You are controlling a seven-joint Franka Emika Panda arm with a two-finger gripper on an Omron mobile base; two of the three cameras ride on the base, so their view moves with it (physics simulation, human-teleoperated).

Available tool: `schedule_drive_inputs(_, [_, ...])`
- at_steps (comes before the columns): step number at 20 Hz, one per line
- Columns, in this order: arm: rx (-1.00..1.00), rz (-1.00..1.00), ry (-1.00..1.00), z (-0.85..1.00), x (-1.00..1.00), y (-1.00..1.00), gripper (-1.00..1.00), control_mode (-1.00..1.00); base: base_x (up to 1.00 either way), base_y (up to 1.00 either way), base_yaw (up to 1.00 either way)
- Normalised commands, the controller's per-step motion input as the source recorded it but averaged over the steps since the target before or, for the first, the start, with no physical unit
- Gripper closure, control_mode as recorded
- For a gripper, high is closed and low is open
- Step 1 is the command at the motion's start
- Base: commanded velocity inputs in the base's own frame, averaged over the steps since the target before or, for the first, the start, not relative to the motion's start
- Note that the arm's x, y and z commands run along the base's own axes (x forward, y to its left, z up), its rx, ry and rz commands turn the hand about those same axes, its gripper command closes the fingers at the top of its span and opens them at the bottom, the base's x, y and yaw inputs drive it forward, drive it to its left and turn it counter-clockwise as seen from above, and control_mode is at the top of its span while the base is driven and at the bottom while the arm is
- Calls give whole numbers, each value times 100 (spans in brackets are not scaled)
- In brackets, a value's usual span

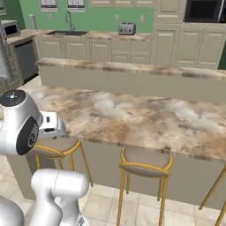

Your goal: Take the cheese, shrimp, and sweet potato from the fridge and place them on the plate on the dining counter to create an appetizer plate.

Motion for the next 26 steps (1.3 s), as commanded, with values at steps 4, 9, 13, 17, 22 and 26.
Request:
schedule_drive_inputs(4, [0, 0, 0, 0, 0, 0, -100, 100, -42, 100, 0])
schedule_drive_inputs(9, [0, 0, 0, 0, 0, 0, -100, 100, -16, 100, 3])
schedule_drive_inputs(13, [0, 0, 0, 0, 0, 0, -100, 100, 5, 100, 11])
schedule_drive_inputs(17, [0, 0, 0, 0, 0, 0, -100, 100, 48, 100, 18])
schedule_drive_inputs(22, [0, 0, 0, 0, 0, 0, -100, 100, 80, 100, 26])
schedule_drive_inputs(26, [0, 0, 0, 0, 0, 0, -100, 100, 96, 100, 32])
